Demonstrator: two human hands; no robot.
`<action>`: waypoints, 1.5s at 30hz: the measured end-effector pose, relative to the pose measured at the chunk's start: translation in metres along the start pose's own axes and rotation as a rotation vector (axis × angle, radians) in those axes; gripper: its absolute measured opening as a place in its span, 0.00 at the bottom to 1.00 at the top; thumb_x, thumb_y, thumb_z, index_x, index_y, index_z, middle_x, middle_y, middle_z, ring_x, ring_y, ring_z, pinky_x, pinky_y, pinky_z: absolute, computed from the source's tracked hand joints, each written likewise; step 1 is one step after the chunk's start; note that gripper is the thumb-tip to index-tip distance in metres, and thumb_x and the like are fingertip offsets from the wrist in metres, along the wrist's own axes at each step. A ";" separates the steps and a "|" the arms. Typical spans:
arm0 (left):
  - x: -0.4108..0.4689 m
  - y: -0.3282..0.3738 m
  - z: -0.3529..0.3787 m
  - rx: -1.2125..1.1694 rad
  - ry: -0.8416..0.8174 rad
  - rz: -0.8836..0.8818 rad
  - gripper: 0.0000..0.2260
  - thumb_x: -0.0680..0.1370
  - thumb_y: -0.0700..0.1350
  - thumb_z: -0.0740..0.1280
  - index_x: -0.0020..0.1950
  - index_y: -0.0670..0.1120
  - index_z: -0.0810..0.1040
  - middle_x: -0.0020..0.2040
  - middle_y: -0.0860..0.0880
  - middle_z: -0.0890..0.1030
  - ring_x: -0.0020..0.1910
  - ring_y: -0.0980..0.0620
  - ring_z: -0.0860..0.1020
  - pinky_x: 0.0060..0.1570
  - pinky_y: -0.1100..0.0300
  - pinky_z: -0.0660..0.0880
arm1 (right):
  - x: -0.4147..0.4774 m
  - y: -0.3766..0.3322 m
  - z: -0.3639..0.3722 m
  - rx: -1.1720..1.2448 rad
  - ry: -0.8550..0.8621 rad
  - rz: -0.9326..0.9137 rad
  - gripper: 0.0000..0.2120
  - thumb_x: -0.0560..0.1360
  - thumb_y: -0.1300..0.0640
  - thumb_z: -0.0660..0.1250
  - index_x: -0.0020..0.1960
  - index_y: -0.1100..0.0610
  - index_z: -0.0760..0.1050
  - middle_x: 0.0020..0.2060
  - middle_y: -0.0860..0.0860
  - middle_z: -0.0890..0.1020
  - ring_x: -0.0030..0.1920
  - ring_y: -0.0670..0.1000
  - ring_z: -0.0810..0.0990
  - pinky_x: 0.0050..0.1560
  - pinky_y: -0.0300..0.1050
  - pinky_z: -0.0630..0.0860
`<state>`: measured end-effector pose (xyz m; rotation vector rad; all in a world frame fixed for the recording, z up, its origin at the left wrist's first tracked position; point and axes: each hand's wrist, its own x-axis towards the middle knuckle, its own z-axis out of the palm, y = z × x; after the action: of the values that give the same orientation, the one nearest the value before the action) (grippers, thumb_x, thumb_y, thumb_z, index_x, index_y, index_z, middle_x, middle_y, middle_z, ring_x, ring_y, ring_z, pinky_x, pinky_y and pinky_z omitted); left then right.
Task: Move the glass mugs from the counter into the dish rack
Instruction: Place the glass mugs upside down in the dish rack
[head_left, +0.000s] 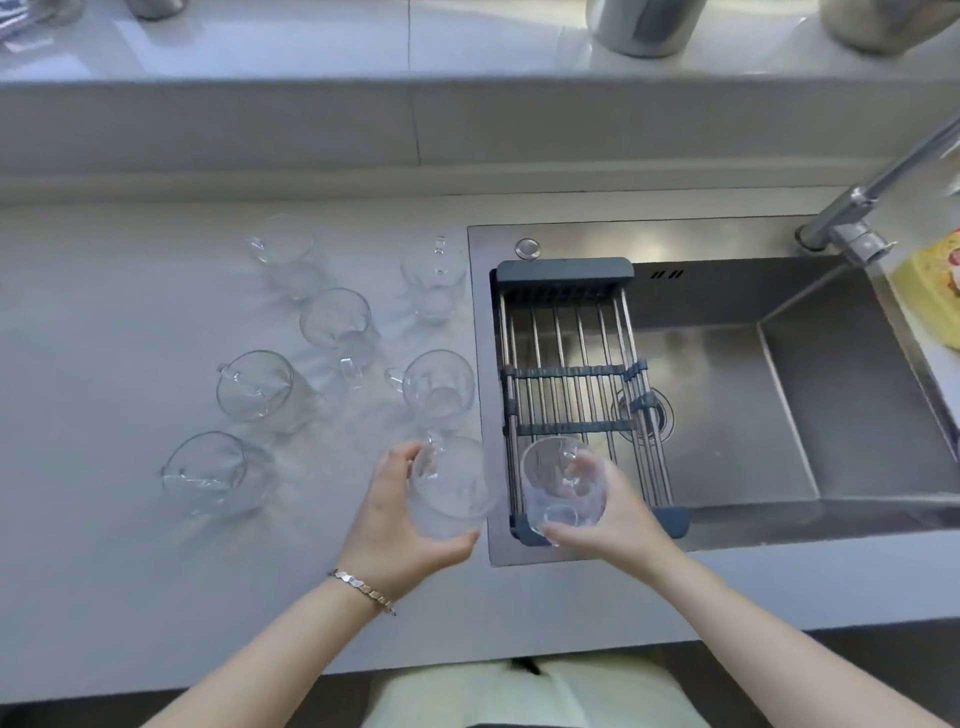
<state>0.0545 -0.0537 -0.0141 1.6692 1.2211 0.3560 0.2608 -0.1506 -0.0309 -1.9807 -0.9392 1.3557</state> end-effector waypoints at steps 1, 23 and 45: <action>0.002 0.010 0.010 -0.029 -0.020 0.002 0.29 0.53 0.55 0.71 0.51 0.62 0.64 0.51 0.51 0.74 0.53 0.62 0.73 0.50 0.82 0.66 | -0.001 0.003 -0.016 0.018 0.021 0.024 0.31 0.64 0.59 0.76 0.59 0.47 0.63 0.52 0.42 0.72 0.50 0.38 0.74 0.40 0.25 0.73; 0.099 0.065 0.063 -0.182 -0.071 -0.287 0.25 0.64 0.43 0.78 0.49 0.61 0.66 0.53 0.62 0.75 0.54 0.67 0.72 0.47 0.75 0.66 | 0.238 -0.076 -0.068 -0.338 0.131 0.308 0.35 0.69 0.35 0.63 0.62 0.62 0.67 0.49 0.55 0.79 0.41 0.54 0.81 0.37 0.43 0.74; 0.158 0.129 0.105 -0.478 -0.415 -0.824 0.33 0.73 0.69 0.55 0.57 0.41 0.76 0.55 0.41 0.82 0.44 0.46 0.81 0.53 0.53 0.78 | 0.090 -0.019 -0.117 -0.468 0.272 -0.745 0.29 0.63 0.50 0.74 0.61 0.49 0.67 0.63 0.49 0.67 0.64 0.51 0.66 0.64 0.40 0.66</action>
<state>0.2703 0.0240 -0.0017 0.6904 1.2622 -0.1968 0.3887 -0.0736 -0.0267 -1.7554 -1.7335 0.4663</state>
